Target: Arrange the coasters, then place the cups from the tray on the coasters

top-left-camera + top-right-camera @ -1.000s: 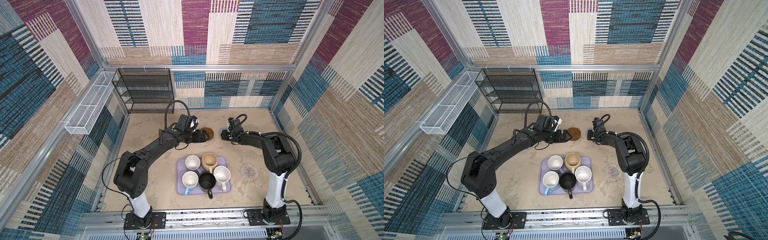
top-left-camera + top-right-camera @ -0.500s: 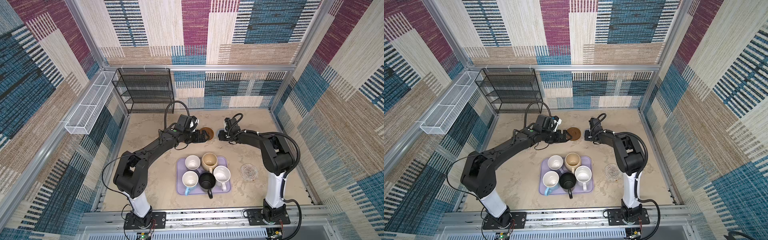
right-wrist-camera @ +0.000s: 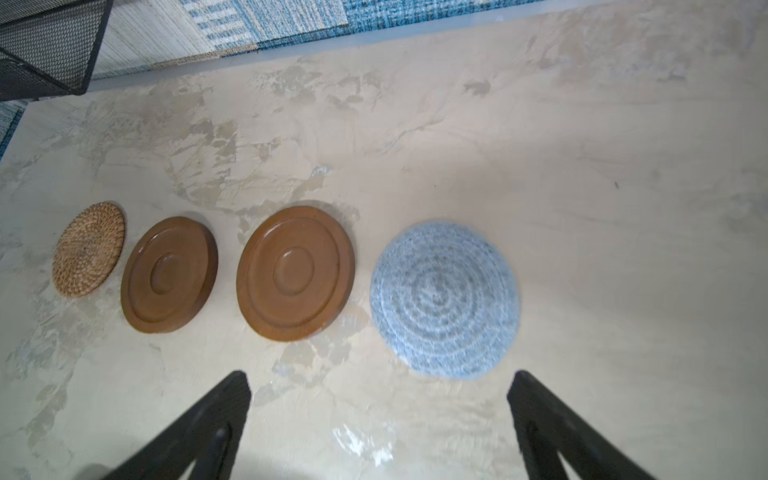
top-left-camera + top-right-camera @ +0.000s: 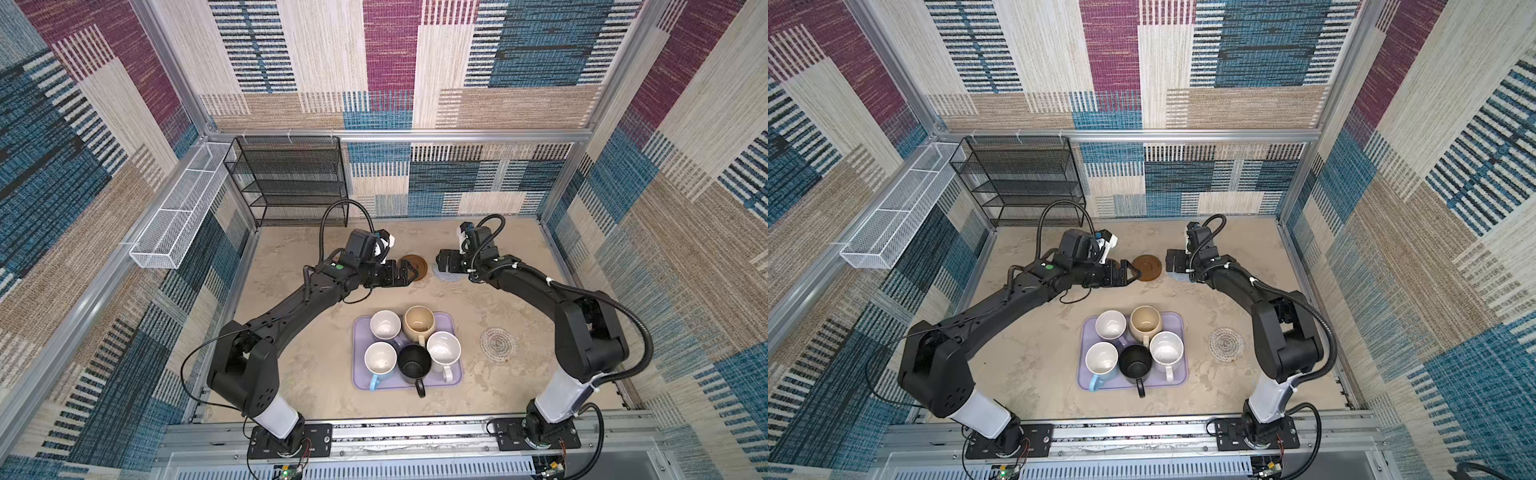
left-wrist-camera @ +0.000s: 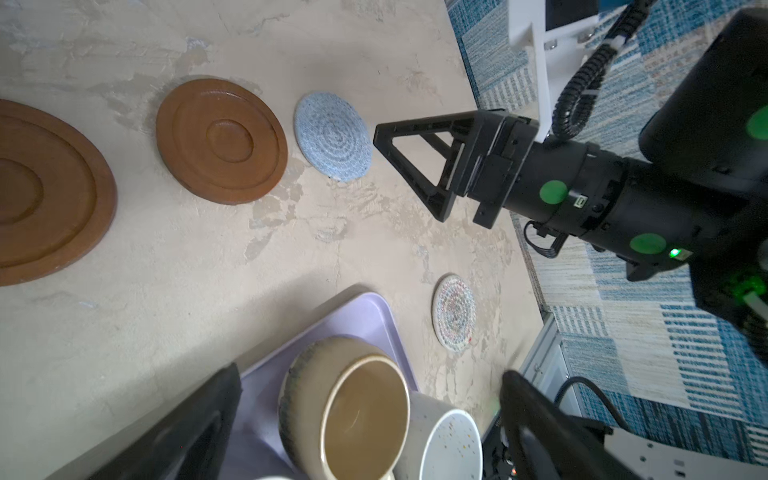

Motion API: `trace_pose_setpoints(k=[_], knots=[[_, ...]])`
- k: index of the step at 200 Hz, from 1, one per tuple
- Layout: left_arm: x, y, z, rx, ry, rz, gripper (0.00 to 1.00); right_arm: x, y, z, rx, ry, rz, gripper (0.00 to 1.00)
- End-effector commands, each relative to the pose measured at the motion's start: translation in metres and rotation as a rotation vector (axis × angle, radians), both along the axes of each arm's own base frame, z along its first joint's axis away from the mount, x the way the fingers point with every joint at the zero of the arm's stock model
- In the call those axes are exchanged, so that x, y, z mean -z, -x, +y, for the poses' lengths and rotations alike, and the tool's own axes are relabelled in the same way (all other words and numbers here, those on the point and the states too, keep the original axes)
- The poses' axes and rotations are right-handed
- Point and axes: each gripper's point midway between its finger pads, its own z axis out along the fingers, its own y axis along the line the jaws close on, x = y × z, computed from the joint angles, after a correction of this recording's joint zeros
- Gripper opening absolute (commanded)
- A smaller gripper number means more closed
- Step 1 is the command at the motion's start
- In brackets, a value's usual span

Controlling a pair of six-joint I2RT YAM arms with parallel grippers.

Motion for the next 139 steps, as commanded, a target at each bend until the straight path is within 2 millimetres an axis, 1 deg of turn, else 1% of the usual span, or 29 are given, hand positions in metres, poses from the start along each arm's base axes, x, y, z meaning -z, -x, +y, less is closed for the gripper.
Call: trace_pose_setpoints(k=[1,9,14,16,18,26,30,32,38,48,57,74,88,100,119,124,139], knots=[[-0.014,0.024,-0.012,0.088,0.030,-0.037,1.00,-0.015,0.026,-0.010,0.033,-0.023,-0.020,1.00],[-0.018,0.035,-0.018,0.127,0.038,-0.049,1.00,-0.023,0.039,-0.016,0.047,-0.037,-0.037,1.00],[-0.019,0.042,-0.022,0.151,0.042,-0.051,1.00,-0.021,0.048,-0.020,0.056,-0.038,-0.031,1.00],[-0.020,0.045,-0.025,0.162,0.046,-0.053,1.00,-0.026,0.051,-0.021,0.060,-0.045,-0.042,1.00],[-0.021,0.048,-0.026,0.171,0.048,-0.056,1.00,-0.024,0.055,-0.022,0.065,-0.045,-0.038,1.00],[-0.024,0.059,-0.033,0.202,0.057,-0.054,1.00,-0.029,0.069,-0.030,0.091,-0.060,-0.046,1.00],[-0.025,0.063,-0.036,0.215,0.060,-0.055,1.00,-0.030,0.076,-0.033,0.105,-0.066,-0.045,1.00],[-0.025,0.066,-0.037,0.222,0.061,-0.056,1.00,-0.027,0.079,-0.034,0.110,-0.066,-0.037,1.00],[-0.025,0.072,-0.040,0.235,0.062,-0.054,1.00,-0.029,0.088,-0.038,0.124,-0.075,-0.044,1.00],[-0.025,0.080,-0.045,0.252,0.061,-0.056,1.00,-0.024,0.103,-0.043,0.137,-0.091,-0.036,1.00],[-0.022,0.085,-0.048,0.259,0.058,-0.053,1.00,-0.016,0.114,-0.047,0.137,-0.091,-0.029,1.00],[-0.014,0.090,-0.052,0.258,0.057,-0.025,1.00,0.007,0.130,-0.057,0.159,-0.060,0.035,1.00],[-0.009,0.096,-0.057,0.274,0.056,-0.005,1.00,0.028,0.144,-0.061,0.184,-0.047,0.119,1.00],[-0.006,0.102,-0.061,0.290,0.054,0.004,1.00,0.047,0.157,-0.068,0.241,-0.039,0.208,0.99],[-0.003,0.108,-0.066,0.309,0.050,0.013,1.00,0.072,0.176,-0.074,0.275,-0.024,0.308,0.89],[-0.003,0.110,-0.067,0.313,0.050,0.012,1.00,0.077,0.181,-0.077,0.296,-0.020,0.329,0.87],[0.000,0.112,-0.069,0.319,0.040,0.010,1.00,0.086,0.189,-0.079,0.317,-0.019,0.367,0.81]])
